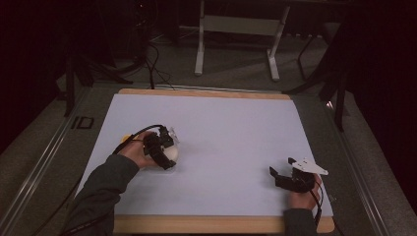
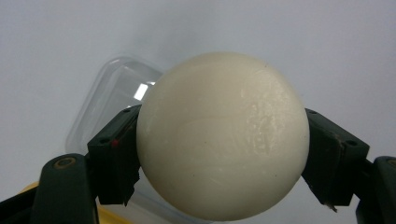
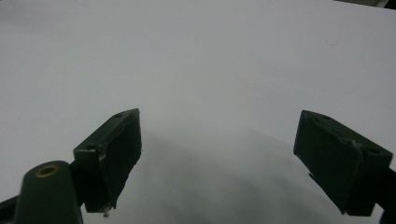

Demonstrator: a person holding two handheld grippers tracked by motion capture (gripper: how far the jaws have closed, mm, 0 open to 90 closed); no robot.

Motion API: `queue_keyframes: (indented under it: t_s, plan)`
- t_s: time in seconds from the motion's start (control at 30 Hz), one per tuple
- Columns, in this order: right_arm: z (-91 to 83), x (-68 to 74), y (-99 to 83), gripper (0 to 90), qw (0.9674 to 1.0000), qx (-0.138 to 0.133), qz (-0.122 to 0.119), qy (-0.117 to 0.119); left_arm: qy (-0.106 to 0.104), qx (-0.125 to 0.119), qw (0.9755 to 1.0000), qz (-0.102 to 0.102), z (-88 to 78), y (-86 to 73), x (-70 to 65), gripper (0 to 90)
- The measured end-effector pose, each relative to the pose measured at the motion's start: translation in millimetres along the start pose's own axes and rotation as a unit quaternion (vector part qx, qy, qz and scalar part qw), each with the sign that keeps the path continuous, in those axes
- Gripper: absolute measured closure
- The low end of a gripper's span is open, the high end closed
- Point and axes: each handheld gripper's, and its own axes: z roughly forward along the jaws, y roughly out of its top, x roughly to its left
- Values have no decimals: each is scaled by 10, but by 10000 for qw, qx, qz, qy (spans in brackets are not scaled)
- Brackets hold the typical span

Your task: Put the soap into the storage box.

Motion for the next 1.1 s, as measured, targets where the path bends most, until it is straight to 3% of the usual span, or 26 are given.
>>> queue_keyframes:
  t_s: [0.53, 1.1]
  plan:
    - [-2, -3, 0, 147, 10000, -8, 13, -2, 105, 64, 9991, -403, 3, -55, 140, 234]
    - [-5, -4, -2, 147, 10000, -26, 21, 5, 273, 164, 9950, -945, -5, -123, 244, 234]
